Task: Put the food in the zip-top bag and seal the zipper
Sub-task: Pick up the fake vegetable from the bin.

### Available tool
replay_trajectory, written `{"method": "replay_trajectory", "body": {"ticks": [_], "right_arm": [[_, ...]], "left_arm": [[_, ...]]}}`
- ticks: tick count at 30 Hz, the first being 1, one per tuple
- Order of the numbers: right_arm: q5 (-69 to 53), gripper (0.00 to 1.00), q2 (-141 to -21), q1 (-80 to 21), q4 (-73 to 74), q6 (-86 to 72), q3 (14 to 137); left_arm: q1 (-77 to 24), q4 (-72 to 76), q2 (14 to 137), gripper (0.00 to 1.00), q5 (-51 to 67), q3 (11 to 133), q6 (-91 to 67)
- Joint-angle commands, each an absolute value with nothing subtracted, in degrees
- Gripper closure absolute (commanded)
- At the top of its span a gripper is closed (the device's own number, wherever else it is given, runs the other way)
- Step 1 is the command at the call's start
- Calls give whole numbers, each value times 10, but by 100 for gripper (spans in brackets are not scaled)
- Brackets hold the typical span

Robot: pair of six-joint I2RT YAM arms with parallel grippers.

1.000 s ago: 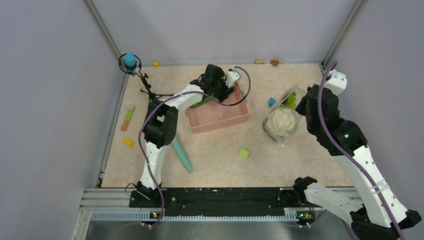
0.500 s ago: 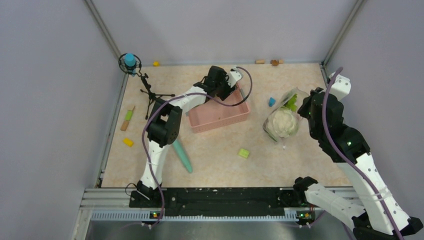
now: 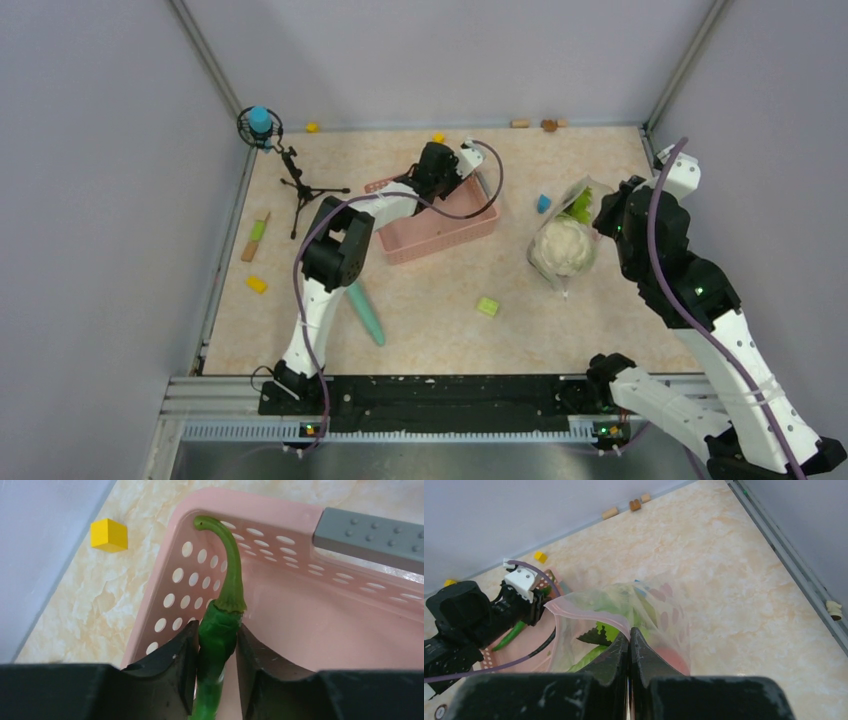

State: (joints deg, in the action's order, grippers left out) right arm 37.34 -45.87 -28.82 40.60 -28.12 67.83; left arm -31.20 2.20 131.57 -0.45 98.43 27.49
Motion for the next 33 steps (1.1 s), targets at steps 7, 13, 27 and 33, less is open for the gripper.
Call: {"method": "replay_trajectory", "body": {"ticks": [7,13,27,33], "right_arm": [[365,100,-445,-288,356,-281,675],[365,100,-445,-289,354,-281,674],[369,100,-446,-289,352,-277,677],[369,100,-445,-289,352,-276,679]], "left_arm": [[-317,88,1311,91,-44,964,283],[-321,75,1272,100,-18,924,318],[-327,13,1186,100,-33,878,342],[-327,-124,1161,100,22,895,377]]}}
